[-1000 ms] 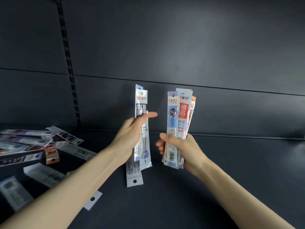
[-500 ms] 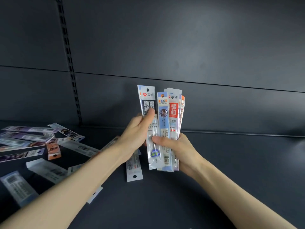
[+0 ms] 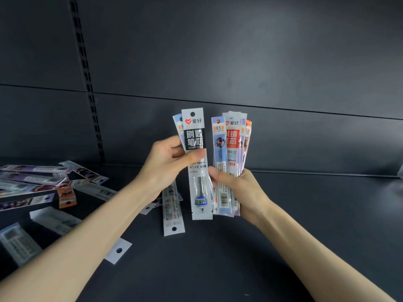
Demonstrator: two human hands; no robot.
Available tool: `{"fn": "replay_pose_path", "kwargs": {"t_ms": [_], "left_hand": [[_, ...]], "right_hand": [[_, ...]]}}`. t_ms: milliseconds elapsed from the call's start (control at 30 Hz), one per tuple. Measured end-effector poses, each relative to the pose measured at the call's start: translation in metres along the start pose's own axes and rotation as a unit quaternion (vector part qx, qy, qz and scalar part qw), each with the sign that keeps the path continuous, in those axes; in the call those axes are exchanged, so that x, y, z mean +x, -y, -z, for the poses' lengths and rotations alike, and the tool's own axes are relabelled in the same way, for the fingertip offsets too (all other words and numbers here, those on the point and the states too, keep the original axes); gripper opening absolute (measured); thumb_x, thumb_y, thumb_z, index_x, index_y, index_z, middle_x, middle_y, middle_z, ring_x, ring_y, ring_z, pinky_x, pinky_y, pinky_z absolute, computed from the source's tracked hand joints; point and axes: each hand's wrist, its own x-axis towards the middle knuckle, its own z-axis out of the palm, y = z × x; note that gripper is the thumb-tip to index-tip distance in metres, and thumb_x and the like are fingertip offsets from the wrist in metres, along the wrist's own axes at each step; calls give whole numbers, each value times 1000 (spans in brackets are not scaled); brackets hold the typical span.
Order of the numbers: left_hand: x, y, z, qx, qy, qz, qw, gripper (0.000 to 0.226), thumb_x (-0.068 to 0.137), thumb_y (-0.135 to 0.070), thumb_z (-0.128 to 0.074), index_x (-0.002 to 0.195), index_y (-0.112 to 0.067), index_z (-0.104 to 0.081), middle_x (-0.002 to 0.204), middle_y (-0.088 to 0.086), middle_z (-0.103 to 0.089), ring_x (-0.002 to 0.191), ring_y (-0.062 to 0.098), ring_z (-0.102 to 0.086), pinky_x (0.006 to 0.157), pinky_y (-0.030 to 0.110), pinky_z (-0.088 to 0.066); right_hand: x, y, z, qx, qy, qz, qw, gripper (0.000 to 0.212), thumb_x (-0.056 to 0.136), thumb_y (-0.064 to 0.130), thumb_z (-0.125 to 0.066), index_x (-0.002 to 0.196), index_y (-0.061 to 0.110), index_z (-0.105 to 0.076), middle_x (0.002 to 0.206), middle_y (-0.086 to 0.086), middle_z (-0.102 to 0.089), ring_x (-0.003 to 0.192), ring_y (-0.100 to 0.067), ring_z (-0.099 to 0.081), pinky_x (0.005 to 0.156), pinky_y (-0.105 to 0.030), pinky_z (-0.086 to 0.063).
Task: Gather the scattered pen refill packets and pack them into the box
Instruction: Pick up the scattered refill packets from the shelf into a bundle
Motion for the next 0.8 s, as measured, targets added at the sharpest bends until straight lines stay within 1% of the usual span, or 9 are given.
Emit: {"fn": "replay_pose_path", "kwargs": {"t_ms": [133, 200, 267, 333, 433, 533, 600, 700, 800], "left_hand": [[1, -6, 3, -29, 10, 11, 999, 17, 74, -16, -70, 91, -18, -70, 78, -8, -75, 72, 3, -68, 62, 15, -51], [1, -6, 4, -44, 10, 30, 999, 21, 66, -24, -71, 87, -20, -72, 75, -6, -73, 71, 8, -66, 63, 24, -50], [-1, -5, 1, -54, 12, 39, 998, 25, 62, -28, -73, 85, -19, -74, 81, 0, -75, 79, 22, -67, 74, 44, -51], [-5, -6, -4, -52, 16, 38, 998, 26, 62, -27, -74, 87, -18, -74, 89, 4, -76, 87, 28, -70, 86, 56, -52], [-8, -8, -10, -8, 9, 6, 1000, 35, 61, -25, -76, 94, -15, -71, 93, 4, -76, 87, 22, -72, 81, 51, -56], [-6, -7, -11, 37, -31, 4, 999, 57, 53, -31, -84, 98, -15, -54, 90, 4, -73, 84, 17, -71, 76, 38, -59], [0, -9, -13, 41, -27, 11, 999, 64, 53, -38, -88, 101, -18, -51, 100, 0, -71, 93, 12, -68, 83, 32, -55], [9, -22, -20, -36, 86, 47, 995, 45, 65, -25, -79, 106, -21, -60, 103, -4, -72, 99, 12, -68, 86, 29, -55], [11, -25, -37, -1, 123, 64, 990, 31, 74, -12, -76, 103, -5, -67, 103, 14, -72, 96, 23, -70, 85, 34, -57]], "right_hand": [[2, 2, 4, 13, -22, 24, 999, 18, 83, 21, -68, 85, 10, -54, 57, -4, -48, 49, -16, -50, 52, -29, -53], [3, 0, 5, 18, 11, 26, 999, 33, 77, 35, -74, 85, 11, -53, 54, 0, -48, 47, -13, -48, 52, -27, -51], [2, -6, 2, -9, 69, 27, 997, 52, 63, 48, -82, 91, 10, -60, 68, 0, -65, 61, -14, -64, 61, -26, -55], [-1, -9, -4, -44, 122, 30, 991, 49, 61, 37, -82, 102, 15, -66, 92, -2, -75, 85, -17, -72, 73, -27, -57], [-5, -4, -10, -53, 140, 8, 989, 21, 74, 8, -74, 92, 12, -65, 72, 4, -72, 66, -9, -70, 60, -19, -54], [-1, -5, -8, -56, 113, 11, 992, 16, 70, -2, -69, 82, 8, -67, 72, -7, -68, 64, -18, -66, 66, -31, -56], [1, -5, -5, -62, 98, 41, 992, 17, 72, -8, -68, 80, 7, -66, 72, -9, -66, 62, -20, -64, 68, -34, -56], [2, -6, -4, -97, 86, 85, 988, 20, 67, -1, -74, 82, 10, -65, 69, -1, -65, 63, -16, -62, 66, -29, -54], [3, -7, -2, -151, 101, 72, 981, 21, 64, 3, -76, 79, 12, -66, 73, 1, -69, 72, -13, -67, 68, -26, -53]]}}
